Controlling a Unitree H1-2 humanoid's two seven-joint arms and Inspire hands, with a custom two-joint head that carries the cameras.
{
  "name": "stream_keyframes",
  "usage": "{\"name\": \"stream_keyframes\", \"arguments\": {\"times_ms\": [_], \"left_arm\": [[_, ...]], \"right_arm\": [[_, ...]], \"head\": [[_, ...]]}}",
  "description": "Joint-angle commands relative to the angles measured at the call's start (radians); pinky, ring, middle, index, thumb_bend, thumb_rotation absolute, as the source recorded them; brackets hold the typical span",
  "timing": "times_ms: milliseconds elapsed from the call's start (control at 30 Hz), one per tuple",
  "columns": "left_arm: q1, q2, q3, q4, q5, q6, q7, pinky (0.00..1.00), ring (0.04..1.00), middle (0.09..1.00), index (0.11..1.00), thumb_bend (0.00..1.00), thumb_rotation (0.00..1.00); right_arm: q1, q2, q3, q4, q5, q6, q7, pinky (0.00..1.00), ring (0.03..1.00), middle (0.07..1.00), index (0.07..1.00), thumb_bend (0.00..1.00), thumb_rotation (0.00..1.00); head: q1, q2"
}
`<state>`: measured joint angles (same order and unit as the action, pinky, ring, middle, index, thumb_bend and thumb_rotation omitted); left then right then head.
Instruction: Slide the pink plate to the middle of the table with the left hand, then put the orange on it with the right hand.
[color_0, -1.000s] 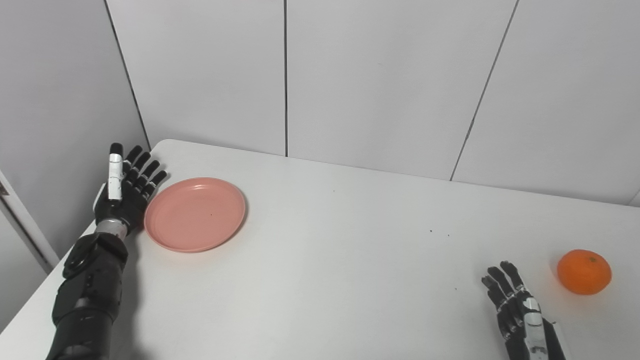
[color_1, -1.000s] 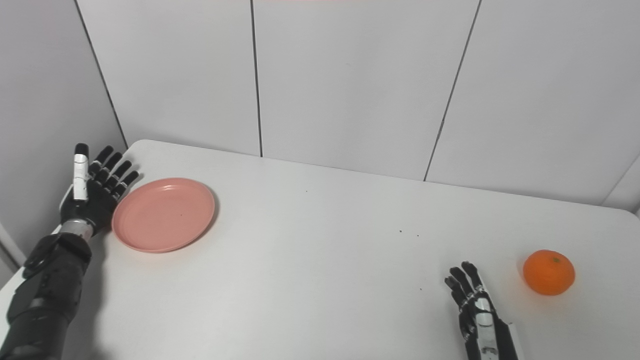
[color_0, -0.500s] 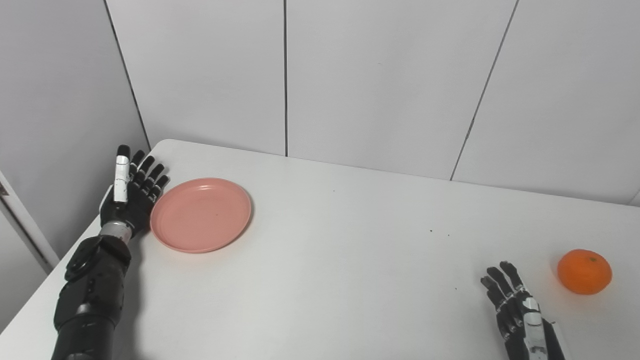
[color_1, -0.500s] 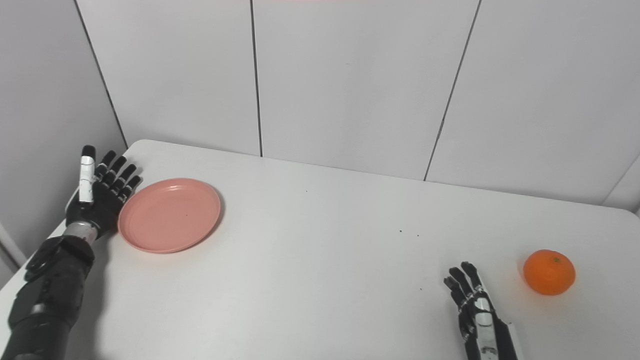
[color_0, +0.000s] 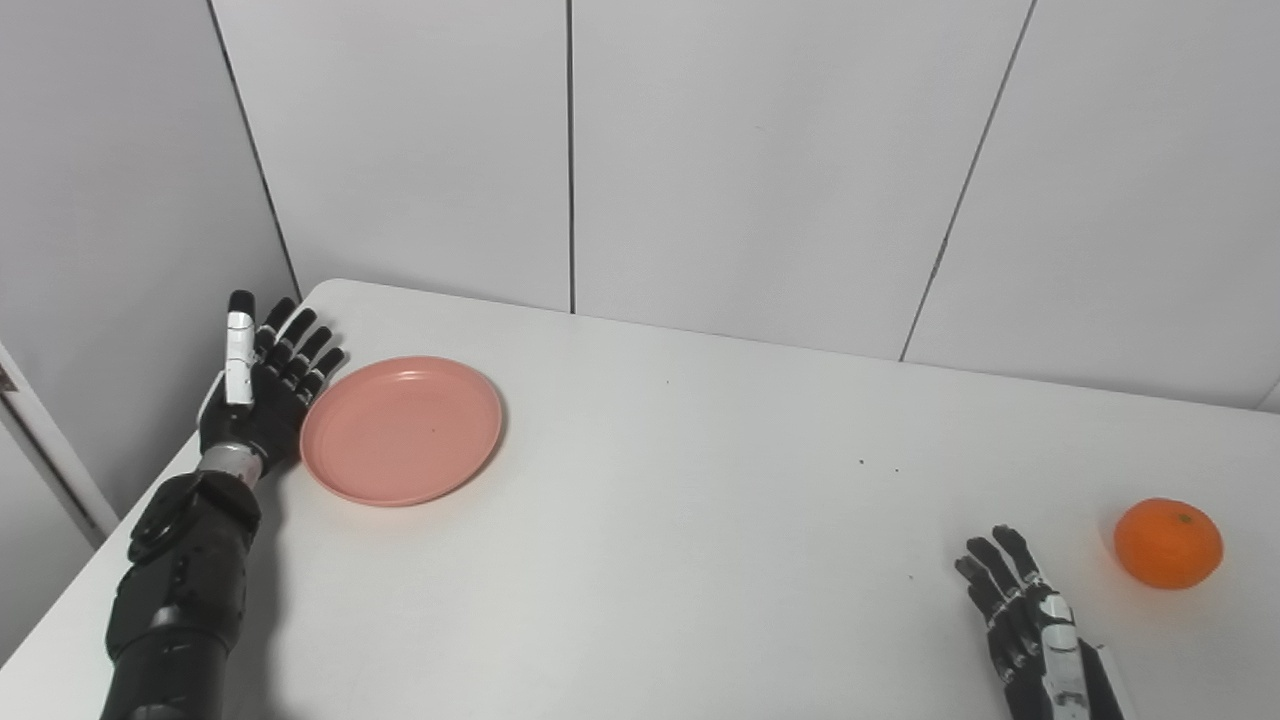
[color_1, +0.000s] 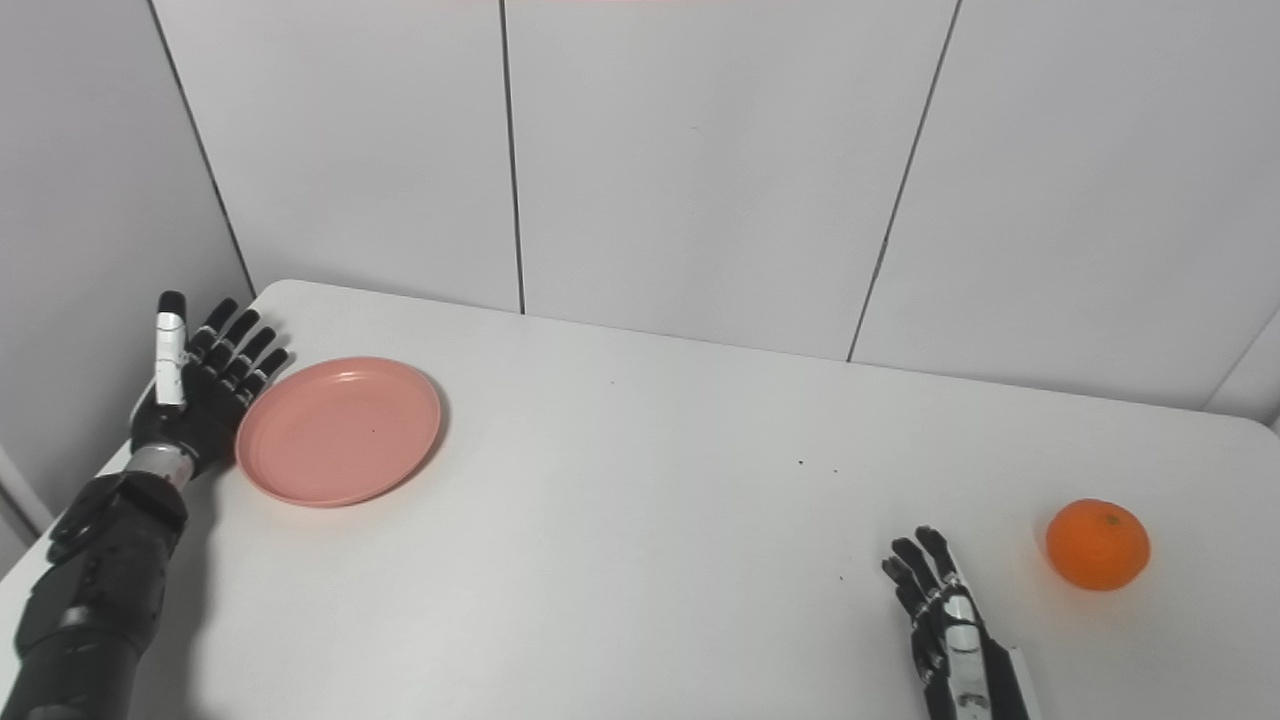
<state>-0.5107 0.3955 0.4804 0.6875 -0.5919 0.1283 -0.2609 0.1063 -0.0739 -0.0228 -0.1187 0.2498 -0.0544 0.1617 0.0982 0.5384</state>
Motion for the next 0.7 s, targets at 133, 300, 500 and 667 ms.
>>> {"name": "stream_keyframes", "arguments": {"times_ms": [133, 300, 500, 667], "left_arm": [[0.052, -0.037, -0.002, -0.047, -0.010, 0.067, 0.024, 0.92, 0.931, 0.955, 0.971, 0.84, 0.74], [0.083, -0.060, -0.014, -0.127, -0.033, 0.127, 0.027, 0.89, 0.909, 0.948, 0.926, 0.81, 0.76], [0.119, -0.107, -0.034, -0.244, -0.028, 0.176, 0.067, 0.95, 0.925, 0.957, 0.932, 0.84, 0.74], [0.138, -0.142, -0.042, -0.316, -0.028, 0.211, 0.117, 0.93, 0.935, 0.960, 0.924, 0.87, 0.72]], "right_arm": [[0.071, 0.021, 0.014, 0.045, -0.001, 0.024, -0.002, 1.00, 0.911, 0.908, 0.936, 0.77, 0.95], [0.070, 0.021, 0.015, 0.045, -0.001, 0.024, 0.000, 1.00, 0.909, 0.906, 0.936, 0.77, 0.95], [0.070, 0.024, 0.016, 0.043, 0.000, 0.027, -0.002, 1.00, 0.905, 0.904, 0.932, 0.78, 0.95], [0.071, 0.024, 0.019, 0.039, -0.001, 0.030, -0.003, 1.00, 0.907, 0.905, 0.935, 0.77, 0.95]], "head": [[-0.002, 0.003], [-0.003, 0.004], [-0.007, 0.007], [-0.007, 0.010]]}}
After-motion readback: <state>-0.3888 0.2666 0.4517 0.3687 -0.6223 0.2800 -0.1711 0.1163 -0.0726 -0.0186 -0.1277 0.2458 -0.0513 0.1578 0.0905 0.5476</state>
